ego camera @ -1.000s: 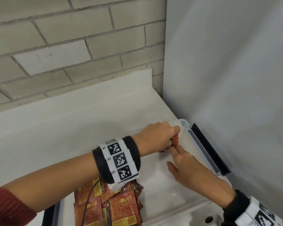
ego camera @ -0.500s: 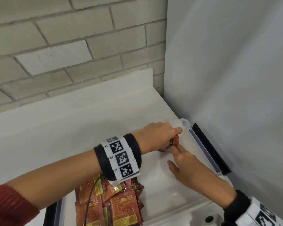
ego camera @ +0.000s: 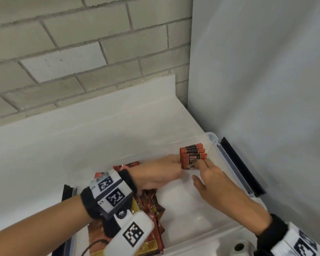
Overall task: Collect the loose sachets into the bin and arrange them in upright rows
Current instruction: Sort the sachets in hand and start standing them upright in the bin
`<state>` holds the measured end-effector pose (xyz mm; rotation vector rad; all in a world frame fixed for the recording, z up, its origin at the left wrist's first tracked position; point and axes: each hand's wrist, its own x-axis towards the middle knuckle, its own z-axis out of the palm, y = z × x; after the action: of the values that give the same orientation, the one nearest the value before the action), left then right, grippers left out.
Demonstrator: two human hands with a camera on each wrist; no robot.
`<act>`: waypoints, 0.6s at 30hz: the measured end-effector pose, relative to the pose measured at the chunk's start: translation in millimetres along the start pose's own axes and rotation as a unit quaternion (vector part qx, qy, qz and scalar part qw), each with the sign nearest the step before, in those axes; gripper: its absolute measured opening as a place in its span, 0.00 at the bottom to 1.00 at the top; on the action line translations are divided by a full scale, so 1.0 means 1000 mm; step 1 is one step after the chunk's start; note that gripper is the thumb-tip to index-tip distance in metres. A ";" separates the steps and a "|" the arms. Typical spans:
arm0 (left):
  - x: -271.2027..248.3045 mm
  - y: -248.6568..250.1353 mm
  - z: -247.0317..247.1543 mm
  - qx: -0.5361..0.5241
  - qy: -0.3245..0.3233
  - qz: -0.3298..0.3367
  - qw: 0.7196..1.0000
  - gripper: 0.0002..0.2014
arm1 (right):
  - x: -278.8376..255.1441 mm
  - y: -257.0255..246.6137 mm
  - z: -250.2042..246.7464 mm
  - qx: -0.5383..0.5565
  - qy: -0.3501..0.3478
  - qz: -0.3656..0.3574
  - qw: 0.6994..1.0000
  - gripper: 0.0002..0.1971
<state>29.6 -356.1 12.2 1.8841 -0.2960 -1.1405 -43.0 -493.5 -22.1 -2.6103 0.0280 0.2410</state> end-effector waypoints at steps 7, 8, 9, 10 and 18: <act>0.016 0.001 0.018 -0.140 0.057 -0.010 0.988 0.29 | 0.002 0.000 0.000 0.031 0.049 0.002 0.998 0.13; 0.016 0.002 0.020 -0.154 0.066 -0.008 0.986 0.31 | 0.003 0.000 0.000 0.035 0.059 0.000 0.998 0.13; 0.018 0.002 0.022 -0.162 0.069 -0.005 0.984 0.30 | 0.003 0.000 0.001 0.038 0.067 0.001 0.997 0.12; 0.021 0.000 0.024 -0.174 0.074 -0.002 0.982 0.27 | 0.004 0.000 0.001 0.040 0.072 0.004 0.997 0.11; 0.025 -0.004 0.020 -0.220 0.084 -0.011 0.972 0.22 | 0.002 0.001 0.004 0.040 0.098 -0.008 0.994 0.12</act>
<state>26.1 -380.3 -9.6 1.5763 0.0707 -0.9599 -42.2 -492.5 -26.2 -2.5446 0.0848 -0.0232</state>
